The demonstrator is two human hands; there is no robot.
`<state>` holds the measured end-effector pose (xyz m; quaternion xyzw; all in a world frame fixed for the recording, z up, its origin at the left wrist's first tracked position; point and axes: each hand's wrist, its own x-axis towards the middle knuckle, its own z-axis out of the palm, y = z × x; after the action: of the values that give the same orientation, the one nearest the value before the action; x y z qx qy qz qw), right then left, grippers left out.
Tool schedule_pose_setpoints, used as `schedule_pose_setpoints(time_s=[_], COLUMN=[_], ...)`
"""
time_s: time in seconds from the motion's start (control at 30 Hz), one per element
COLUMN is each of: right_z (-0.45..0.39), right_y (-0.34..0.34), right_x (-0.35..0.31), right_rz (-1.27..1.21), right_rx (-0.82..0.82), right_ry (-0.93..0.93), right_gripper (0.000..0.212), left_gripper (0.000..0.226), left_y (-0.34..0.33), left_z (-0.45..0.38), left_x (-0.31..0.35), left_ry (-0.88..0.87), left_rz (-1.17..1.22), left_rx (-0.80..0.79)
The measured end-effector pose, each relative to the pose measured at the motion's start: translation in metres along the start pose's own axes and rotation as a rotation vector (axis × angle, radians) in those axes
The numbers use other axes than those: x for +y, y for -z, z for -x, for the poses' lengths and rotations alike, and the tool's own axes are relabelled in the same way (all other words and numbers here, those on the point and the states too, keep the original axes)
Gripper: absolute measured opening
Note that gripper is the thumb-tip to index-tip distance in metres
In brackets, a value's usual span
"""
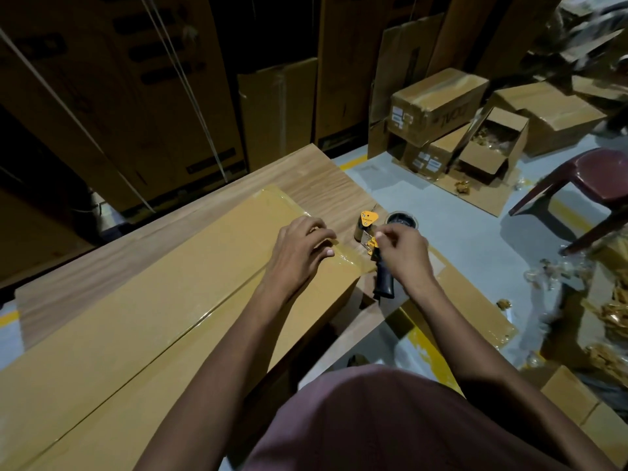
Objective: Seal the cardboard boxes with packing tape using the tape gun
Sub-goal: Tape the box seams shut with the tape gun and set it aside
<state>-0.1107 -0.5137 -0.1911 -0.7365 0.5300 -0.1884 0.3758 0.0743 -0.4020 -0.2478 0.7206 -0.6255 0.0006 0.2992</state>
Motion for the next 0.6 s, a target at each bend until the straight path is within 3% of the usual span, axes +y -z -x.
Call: schedule_pose_setpoints(time_s=[0.13,0.2,0.37,0.6], right_z=[0.029,0.036,0.027,0.011], right_y=[-0.017,-0.026,-0.029,-0.034], right_x=[-0.03,-0.028,-0.022,-0.01], right_rz=[0.318,0.455,0.446,0.35], right_rx=[-0.2,-0.226,-0.263,-0.375], right_ry=[0.168,0.197,0.118,0.032], right_gripper=[0.017,0.022,0.022,0.016], left_gripper=[0.016,0.018,0.02,0.072], left_y=[-0.003,-0.001,0.013,0.031], left_z=[-0.003,-0.005,-0.021,-0.052], left_x=[-0.005,-0.007,-0.006,-0.034], left_ry=[-0.073,-0.069,-0.094,-0.087], left_rz=[-0.057,-0.081,-0.108,-0.137], left_rx=[-0.053,-0.084,-0.207,-0.44])
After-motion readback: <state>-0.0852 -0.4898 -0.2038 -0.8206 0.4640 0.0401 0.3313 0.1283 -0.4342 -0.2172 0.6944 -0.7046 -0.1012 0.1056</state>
